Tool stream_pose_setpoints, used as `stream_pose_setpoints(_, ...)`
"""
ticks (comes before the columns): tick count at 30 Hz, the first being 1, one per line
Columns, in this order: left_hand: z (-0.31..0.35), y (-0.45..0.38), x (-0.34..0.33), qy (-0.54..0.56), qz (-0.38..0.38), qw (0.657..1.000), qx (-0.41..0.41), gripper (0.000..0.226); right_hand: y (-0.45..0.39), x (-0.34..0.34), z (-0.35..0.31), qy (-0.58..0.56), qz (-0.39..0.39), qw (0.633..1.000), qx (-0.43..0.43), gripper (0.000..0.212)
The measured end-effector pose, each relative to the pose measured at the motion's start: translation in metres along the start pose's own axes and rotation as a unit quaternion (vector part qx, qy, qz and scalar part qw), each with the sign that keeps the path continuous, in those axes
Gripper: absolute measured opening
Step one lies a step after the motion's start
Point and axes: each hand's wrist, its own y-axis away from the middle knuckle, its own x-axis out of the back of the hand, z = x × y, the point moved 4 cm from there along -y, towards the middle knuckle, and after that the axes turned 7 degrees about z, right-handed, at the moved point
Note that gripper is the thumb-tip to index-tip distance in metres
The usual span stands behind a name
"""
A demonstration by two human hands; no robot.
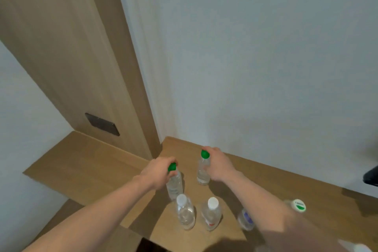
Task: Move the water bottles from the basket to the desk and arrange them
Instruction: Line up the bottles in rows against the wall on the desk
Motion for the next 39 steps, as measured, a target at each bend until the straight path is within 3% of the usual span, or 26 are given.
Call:
stream_pose_setpoints(2, -0.008, -0.018, 0.003, 0.006, 0.0, 1.0, -0.025, 0.022, -0.011, -0.006, -0.003, -0.006, 0.039, 0.999, -0.02, 0.06)
stream_pose_setpoints(10, -0.016, -0.105, 0.027, 0.019, 0.019, 0.996, -0.084, 0.026, -0.052, -0.006, -0.005, -0.023, 0.129, 0.988, -0.076, 0.023)
stream_pose_setpoints(17, -0.015, -0.178, 0.039, 0.034, 0.041, 0.996, -0.074, 0.03, -0.088, 0.011, -0.015, -0.02, 0.192, 0.975, -0.107, 0.027)
stream_pose_setpoints(30, -0.021, -0.217, 0.022, 0.109, 0.025, 0.991, -0.077, 0.041, -0.151, 0.003, -0.023, -0.064, 0.175, 0.972, -0.143, 0.024)
stream_pose_setpoints(34, -0.031, -0.213, 0.017, 0.138, 0.011, 0.988, -0.072, 0.049, -0.158, -0.004, -0.022, -0.078, 0.178, 0.971, -0.141, 0.031)
stream_pose_setpoints(39, -0.035, -0.177, 0.015, 0.156, -0.014, 0.985, -0.071, 0.076, -0.141, 0.005, -0.034, -0.099, 0.175, 0.974, -0.102, 0.045)
